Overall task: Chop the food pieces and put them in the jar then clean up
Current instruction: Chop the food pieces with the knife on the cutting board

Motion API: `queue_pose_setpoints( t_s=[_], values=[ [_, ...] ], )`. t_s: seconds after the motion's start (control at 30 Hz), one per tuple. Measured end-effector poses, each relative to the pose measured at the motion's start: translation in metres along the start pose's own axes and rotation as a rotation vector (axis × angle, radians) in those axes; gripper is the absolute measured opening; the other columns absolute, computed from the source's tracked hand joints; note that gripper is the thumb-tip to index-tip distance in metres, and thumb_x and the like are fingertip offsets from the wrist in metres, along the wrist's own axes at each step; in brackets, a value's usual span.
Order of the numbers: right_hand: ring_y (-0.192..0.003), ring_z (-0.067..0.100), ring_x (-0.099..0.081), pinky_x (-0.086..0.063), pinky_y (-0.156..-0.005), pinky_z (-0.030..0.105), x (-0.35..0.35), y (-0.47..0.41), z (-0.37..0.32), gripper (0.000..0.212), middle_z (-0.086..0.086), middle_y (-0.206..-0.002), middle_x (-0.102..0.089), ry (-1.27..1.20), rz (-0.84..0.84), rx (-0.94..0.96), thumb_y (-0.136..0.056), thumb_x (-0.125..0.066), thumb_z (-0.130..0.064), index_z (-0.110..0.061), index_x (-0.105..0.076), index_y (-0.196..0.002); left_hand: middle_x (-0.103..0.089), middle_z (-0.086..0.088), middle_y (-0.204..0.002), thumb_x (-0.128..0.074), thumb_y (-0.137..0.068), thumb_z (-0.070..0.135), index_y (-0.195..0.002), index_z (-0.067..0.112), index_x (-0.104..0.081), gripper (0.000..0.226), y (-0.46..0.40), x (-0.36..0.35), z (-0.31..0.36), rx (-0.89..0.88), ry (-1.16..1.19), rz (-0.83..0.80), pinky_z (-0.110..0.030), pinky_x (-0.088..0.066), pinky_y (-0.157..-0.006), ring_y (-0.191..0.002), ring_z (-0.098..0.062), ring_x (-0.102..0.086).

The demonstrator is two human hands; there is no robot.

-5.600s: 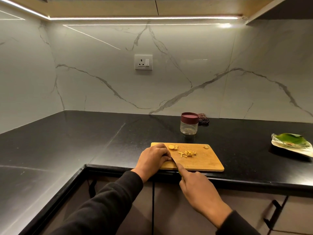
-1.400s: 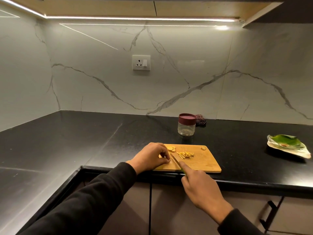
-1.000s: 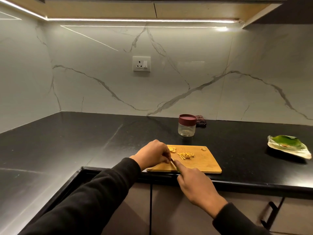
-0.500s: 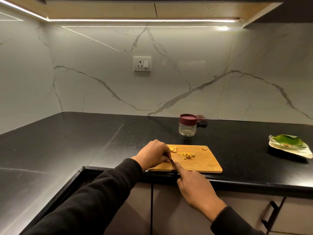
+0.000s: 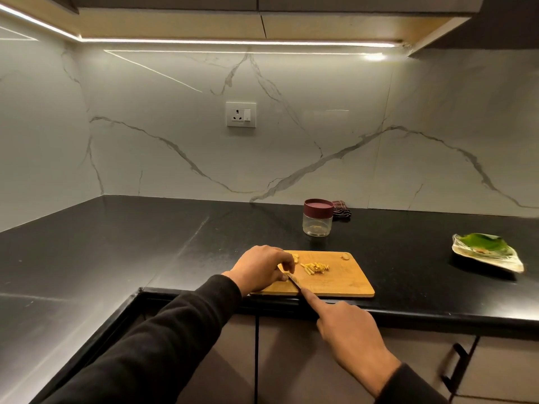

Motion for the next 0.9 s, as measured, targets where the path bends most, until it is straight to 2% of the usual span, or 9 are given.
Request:
queue_pose_setpoints(
  t_s=[0.07, 0.13, 0.3, 0.5, 0.63, 0.73, 0.9],
  values=[
    [-0.092, 0.016, -0.06, -0.046, -0.075, 0.031, 0.0, -0.003, 0.001, 0.064, 0.001, -0.106, -0.062, -0.02, -0.001, 0.007, -0.109, -0.036, -0.027, -0.049, 0.001, -0.157, -0.063, 0.011, -0.124, -0.071, -0.092, 0.026, -0.114, 0.035, -0.069, 0.024, 0.001, -0.001, 0.004, -0.032, -0.046, -0.005, -0.029, -0.054, -0.091, -0.103, -0.007, -0.062],
    [-0.088, 0.016, -0.059, -0.047, -0.076, 0.032, -0.001, -0.005, 0.001, 0.063, -0.001, -0.1, -0.059, -0.051, 0.005, 0.008, -0.109, -0.035, -0.027, -0.049, 0.0, -0.157, -0.059, 0.01, -0.131, -0.069, -0.093, 0.026, -0.117, 0.038, -0.069, 0.026, 0.001, -0.002, 0.005, -0.061, -0.076, -0.011, -0.029, -0.054, -0.091, -0.106, -0.008, -0.061],
    [-0.083, 0.014, -0.053, -0.047, -0.078, 0.031, 0.0, -0.006, 0.001, 0.061, -0.004, -0.093, -0.051, -0.091, 0.032, 0.012, -0.109, -0.033, -0.031, -0.05, -0.001, -0.156, -0.051, 0.008, -0.138, -0.061, -0.099, 0.018, -0.13, 0.042, -0.063, 0.04, 0.002, -0.013, 0.003, -0.097, -0.098, -0.079, -0.027, -0.052, -0.095, -0.115, -0.011, -0.056],
    [-0.088, 0.014, -0.057, -0.042, -0.074, 0.029, 0.0, -0.005, 0.0, 0.06, -0.001, -0.104, -0.061, -0.083, 0.044, 0.021, -0.108, -0.034, -0.033, -0.048, -0.002, -0.157, -0.034, 0.0, -0.154, -0.058, -0.1, 0.014, -0.154, 0.043, -0.026, 0.069, -0.006, -0.024, -0.002, -0.07, -0.141, -0.173, -0.034, -0.042, -0.109, -0.135, -0.02, -0.042],
    [-0.09, 0.014, -0.06, -0.048, -0.078, 0.031, -0.001, -0.006, 0.001, 0.061, -0.002, -0.103, -0.063, -0.097, 0.054, 0.028, -0.108, -0.034, -0.034, -0.05, -0.001, -0.156, -0.045, 0.002, -0.148, -0.062, -0.098, 0.018, -0.142, 0.036, -0.045, 0.051, -0.006, -0.019, -0.001, -0.067, -0.089, -0.11, -0.035, -0.047, -0.107, -0.132, -0.02, -0.049],
    [-0.084, 0.012, -0.057, -0.048, -0.077, 0.029, -0.003, -0.007, 0.002, 0.061, -0.004, -0.1, -0.061, -0.121, 0.062, 0.022, -0.108, -0.035, -0.034, -0.05, -0.001, -0.156, -0.048, 0.004, -0.145, -0.063, -0.097, 0.017, -0.136, 0.034, -0.053, 0.044, -0.004, -0.02, -0.001, -0.085, -0.09, -0.08, -0.034, -0.045, -0.108, -0.132, -0.018, -0.049],
    [-0.088, 0.012, -0.058, -0.048, -0.078, 0.029, -0.004, -0.007, 0.002, 0.061, -0.005, -0.102, -0.062, -0.131, 0.081, 0.028, -0.108, -0.034, -0.033, -0.05, -0.002, -0.157, -0.038, 0.003, -0.152, -0.06, -0.099, 0.012, -0.148, 0.039, -0.043, 0.059, -0.007, -0.026, -0.003, -0.102, -0.146, -0.152, -0.033, -0.04, -0.111, -0.136, -0.02, -0.041]
  ],
)
Point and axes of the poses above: each hand's wrist, its own y-axis away from the middle knuckle, its own x-axis out of the back of the hand, z = x × y, the point moved 7 cm from there along -y, towards the middle knuckle
